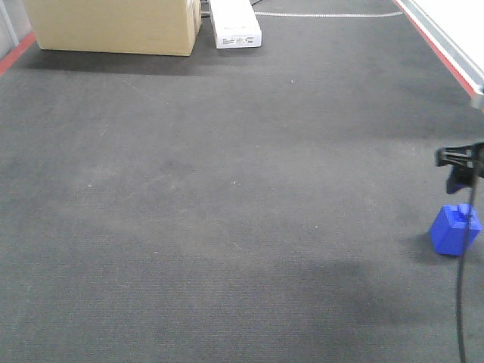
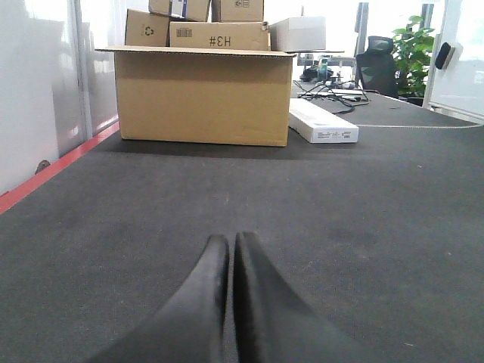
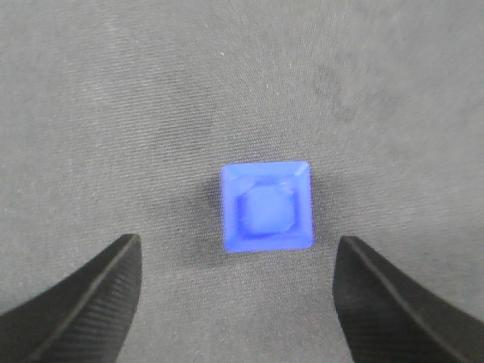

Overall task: Pour parts from conveyor to right shelf
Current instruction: 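Lower the open right gripper over the blue block on the belt, then close the right gripper on the blue block and lift it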

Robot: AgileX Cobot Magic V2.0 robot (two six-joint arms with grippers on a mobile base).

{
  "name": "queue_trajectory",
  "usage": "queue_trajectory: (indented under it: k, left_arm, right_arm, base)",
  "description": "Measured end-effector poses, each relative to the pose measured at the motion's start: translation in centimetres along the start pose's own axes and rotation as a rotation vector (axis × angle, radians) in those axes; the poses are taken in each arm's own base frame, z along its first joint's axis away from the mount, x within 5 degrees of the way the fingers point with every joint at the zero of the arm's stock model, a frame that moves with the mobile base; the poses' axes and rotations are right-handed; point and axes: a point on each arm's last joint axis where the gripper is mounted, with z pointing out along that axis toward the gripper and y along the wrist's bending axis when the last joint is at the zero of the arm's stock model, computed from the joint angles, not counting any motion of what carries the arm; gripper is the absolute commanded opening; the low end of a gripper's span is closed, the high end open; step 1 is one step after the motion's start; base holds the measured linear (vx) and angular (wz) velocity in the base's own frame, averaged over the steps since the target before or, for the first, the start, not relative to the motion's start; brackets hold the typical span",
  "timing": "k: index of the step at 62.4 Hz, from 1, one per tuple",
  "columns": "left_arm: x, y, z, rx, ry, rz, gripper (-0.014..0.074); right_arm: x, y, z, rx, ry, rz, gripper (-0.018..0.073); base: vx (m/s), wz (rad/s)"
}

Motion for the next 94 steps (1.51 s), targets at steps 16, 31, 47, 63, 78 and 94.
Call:
queue_trajectory:
  k: [16,31,47,63,78,94]
  left_arm:
    - [0.0,0.0,0.0,0.000,0.000,0.000,-0.0006]
    - [0.0,0.0,0.0,0.000,0.000,0.000,-0.0006]
    - [0.0,0.0,0.0,0.000,0.000,0.000,-0.0006]
    - [0.0,0.0,0.0,0.000,0.000,0.000,-0.0006]
    - [0.0,0.0,0.0,0.000,0.000,0.000,-0.0006]
    - [0.0,0.0,0.0,0.000,0.000,0.000,-0.0006]
  right_arm:
    - [-0.1,-1.4,3.9,0.016,0.130,-0.028,0.0518]
    - [-0.3,-1.5,5.7,0.020,0.137,-0.033,0.0518]
    - [-0.8,-1.3,6.1,0.018,0.118,-0.038,0.0518]
    - [-2.6,1.7,6.0,0.033,0.132,-0.123,0.0518]
    - [-2.4,1.2,7.8,0.102,0.224,-0.125,0.0518]
    - [-2.2,1.2,9.3,0.106,0.267,-0.124,0.0472]
  base:
    - [0.00,0.00]
    - [0.00,0.00]
    - [0.00,0.00]
    - [0.00,0.00]
    - [0.00,0.00]
    - [0.00,0.00]
